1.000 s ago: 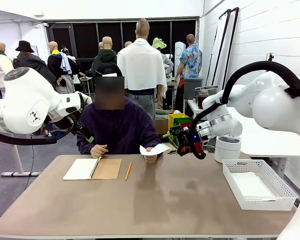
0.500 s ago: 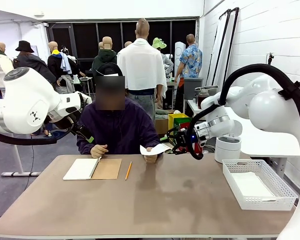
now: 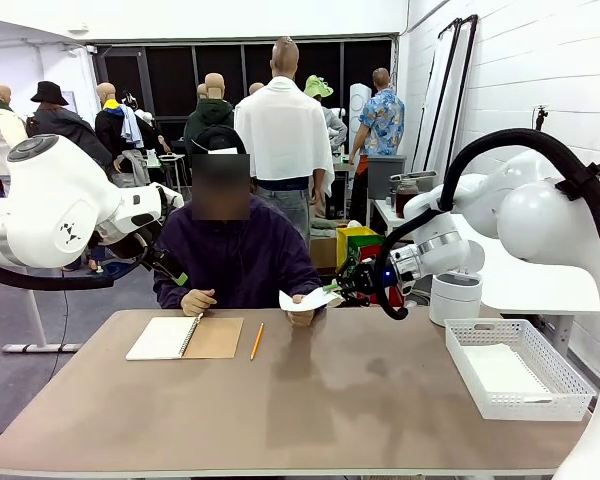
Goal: Sort the paper based on its condition.
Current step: If a person hands you a paper, place it in the Organizing basket , and if it's crumpled, put it in the Trash can.
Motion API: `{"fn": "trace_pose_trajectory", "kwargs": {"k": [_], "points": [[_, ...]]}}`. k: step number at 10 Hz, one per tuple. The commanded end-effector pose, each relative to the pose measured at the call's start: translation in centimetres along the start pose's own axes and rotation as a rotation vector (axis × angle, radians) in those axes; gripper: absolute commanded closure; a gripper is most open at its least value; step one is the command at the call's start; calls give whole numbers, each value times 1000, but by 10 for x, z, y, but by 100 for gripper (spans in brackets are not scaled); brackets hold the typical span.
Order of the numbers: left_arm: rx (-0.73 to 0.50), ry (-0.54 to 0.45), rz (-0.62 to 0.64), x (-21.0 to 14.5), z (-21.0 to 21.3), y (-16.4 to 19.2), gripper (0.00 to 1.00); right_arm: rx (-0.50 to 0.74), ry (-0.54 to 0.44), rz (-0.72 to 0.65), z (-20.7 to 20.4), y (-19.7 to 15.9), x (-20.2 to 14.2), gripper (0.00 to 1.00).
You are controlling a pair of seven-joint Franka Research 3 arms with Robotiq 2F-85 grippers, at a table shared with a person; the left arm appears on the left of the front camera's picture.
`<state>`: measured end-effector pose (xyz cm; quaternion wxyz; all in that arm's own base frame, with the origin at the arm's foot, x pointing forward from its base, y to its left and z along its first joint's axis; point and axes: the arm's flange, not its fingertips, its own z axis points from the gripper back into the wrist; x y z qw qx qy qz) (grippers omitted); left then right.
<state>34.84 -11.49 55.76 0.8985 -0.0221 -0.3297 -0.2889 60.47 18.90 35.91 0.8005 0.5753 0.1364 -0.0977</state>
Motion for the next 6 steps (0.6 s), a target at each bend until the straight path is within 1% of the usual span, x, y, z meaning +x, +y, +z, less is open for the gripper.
{"fn": "trace_pose_trajectory", "kwargs": {"k": [1, 4, 5, 6], "points": [[-1, -5, 2, 1, 0, 1, 0, -12, 42, -31, -1, 6, 10, 100], [-1, -5, 2, 1, 0, 1, 0, -6, 76, -40, 0, 7, 8, 100], [-1, -5, 2, 1, 0, 1, 0, -11, 83, -32, 4, 10, 5, 100], [-1, -5, 2, 1, 0, 1, 0, -22, 87, 6, 10, 16, -2, 100]]}}
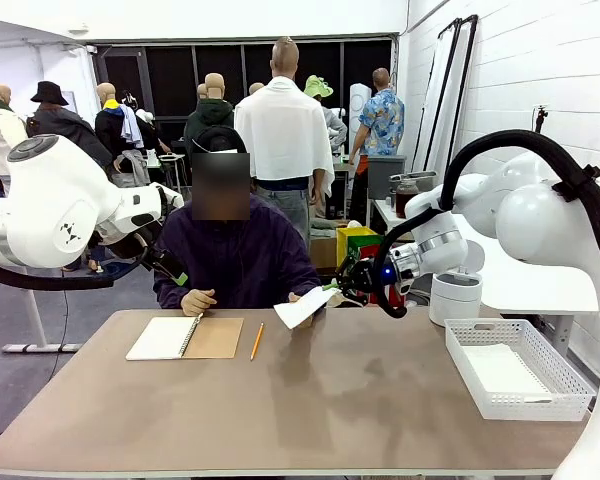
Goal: Sort the paper based on its condition.
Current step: If a person hands you a paper, place it in the Organizing basket , and if it's crumpled, put it in the Trash can.
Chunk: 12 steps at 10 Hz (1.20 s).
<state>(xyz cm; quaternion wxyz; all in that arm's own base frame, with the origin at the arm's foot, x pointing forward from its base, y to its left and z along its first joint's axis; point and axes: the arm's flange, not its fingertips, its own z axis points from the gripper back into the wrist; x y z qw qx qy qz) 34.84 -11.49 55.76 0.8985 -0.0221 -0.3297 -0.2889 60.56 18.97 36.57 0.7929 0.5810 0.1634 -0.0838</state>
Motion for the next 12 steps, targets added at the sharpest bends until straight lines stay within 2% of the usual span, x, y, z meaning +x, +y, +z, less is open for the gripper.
{"fn": "trace_pose_trajectory", "kwargs": {"k": [1, 3, 5, 7, 9, 11, 12], "points": [[-1, -5, 2, 1, 0, 1, 0, -57, 27, 68, 19, 20, -13, 100], [-1, -5, 2, 1, 0, 1, 0, -240, -21, 224, 53, 46, -47, 100], [-1, -5, 2, 1, 0, 1, 0, -480, -64, 373, 89, 58, -87, 100], [-1, -5, 2, 1, 0, 1, 0, -664, -148, 417, 124, 58, -124, 100], [-1, -5, 2, 1, 0, 1, 0, -766, -243, 410, 149, 51, -153, 100], [-1, -5, 2, 1, 0, 1, 0, -790, -349, 380, 157, 40, -164, 100], [-1, -5, 2, 1, 0, 1, 0, -763, -223, 416, 163, 61, -152, 100]]}}
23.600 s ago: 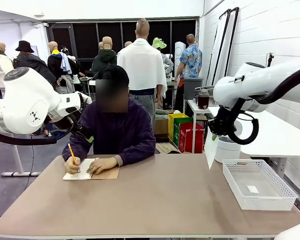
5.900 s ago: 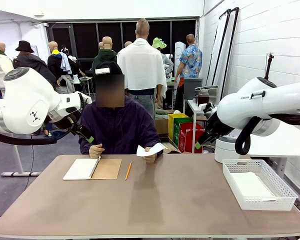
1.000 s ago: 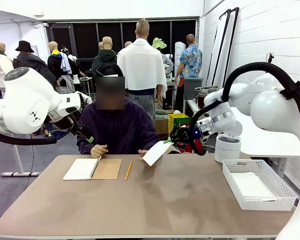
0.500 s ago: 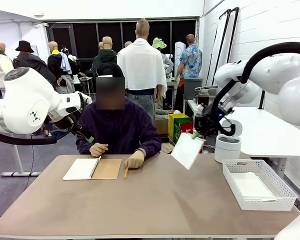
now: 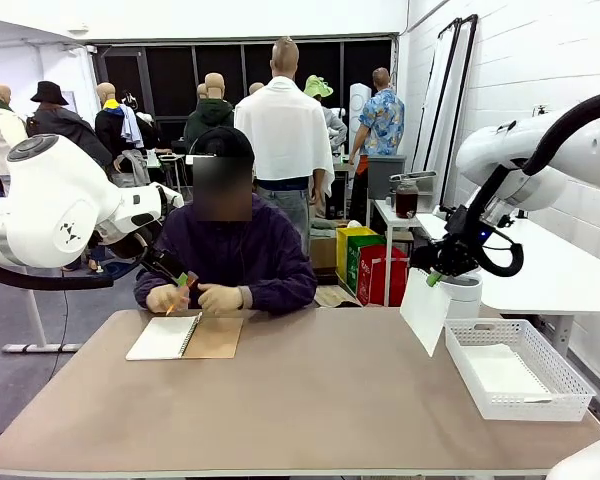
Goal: Sort the paper based on its condition.
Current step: If a person hands you a paper, place it in the Organizing basket , and if it's crumpled, put it in the Trash can.
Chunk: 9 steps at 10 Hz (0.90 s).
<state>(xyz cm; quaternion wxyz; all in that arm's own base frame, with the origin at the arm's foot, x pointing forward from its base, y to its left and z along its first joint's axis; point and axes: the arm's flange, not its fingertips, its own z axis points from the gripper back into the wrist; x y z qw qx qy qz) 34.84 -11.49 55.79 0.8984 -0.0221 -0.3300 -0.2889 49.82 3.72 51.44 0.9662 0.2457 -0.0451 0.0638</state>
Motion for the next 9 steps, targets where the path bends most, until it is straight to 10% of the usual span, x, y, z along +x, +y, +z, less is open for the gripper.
{"fn": "trace_pose_trajectory", "kwargs": {"k": [1, 9], "points": [[-1, -5, 2, 1, 0, 1, 0, 24, 48, 23, -1, 7, 13, 100], [-1, -5, 2, 1, 0, 1, 0, -29, -55, -55, 27, -38, -27, 100]]}}
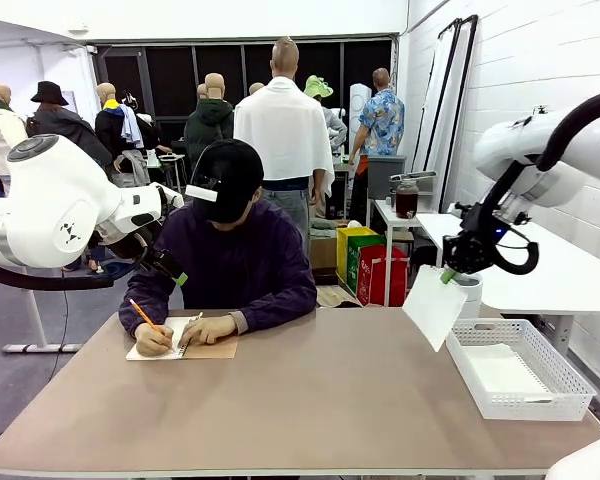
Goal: Sort the paper based on its condition.
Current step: If a person hands you a paper, place it in the Organizing basket , and if it's crumpled, put it in the Trash can.
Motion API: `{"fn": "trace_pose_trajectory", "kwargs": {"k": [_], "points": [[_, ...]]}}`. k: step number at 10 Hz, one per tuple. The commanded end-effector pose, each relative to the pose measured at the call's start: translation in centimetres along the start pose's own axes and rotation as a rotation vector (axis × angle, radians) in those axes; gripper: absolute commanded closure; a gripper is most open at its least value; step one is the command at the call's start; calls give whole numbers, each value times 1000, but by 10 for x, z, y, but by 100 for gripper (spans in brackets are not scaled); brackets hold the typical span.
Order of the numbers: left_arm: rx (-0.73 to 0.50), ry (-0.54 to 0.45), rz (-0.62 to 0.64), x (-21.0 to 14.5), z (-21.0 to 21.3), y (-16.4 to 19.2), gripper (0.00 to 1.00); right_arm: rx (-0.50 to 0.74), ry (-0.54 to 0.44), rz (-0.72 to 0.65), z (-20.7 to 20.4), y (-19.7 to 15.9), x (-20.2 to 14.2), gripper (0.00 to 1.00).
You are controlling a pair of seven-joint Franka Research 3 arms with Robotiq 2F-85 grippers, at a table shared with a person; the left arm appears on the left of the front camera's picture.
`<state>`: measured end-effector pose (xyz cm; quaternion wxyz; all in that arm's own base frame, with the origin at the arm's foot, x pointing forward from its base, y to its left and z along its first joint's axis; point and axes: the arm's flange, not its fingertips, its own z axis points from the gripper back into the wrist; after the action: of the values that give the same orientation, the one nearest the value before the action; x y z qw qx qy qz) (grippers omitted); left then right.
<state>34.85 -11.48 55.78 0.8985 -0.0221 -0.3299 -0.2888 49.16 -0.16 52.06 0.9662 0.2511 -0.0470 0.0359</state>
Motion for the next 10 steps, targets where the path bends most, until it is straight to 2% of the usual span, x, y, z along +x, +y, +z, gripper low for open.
{"fn": "trace_pose_trajectory", "kwargs": {"k": [1, 5, 10], "points": [[-1, -5, 1, 1, 0, 1, 0, -44, -66, -14, 9, -19, -29, 100], [-1, -5, 1, 1, 0, 1, 0, -52, -119, -32, 12, -70, -48, 100], [-1, -5, 1, 1, 0, 1, 0, 4, -118, -24, 13, -120, -42, 100]]}}
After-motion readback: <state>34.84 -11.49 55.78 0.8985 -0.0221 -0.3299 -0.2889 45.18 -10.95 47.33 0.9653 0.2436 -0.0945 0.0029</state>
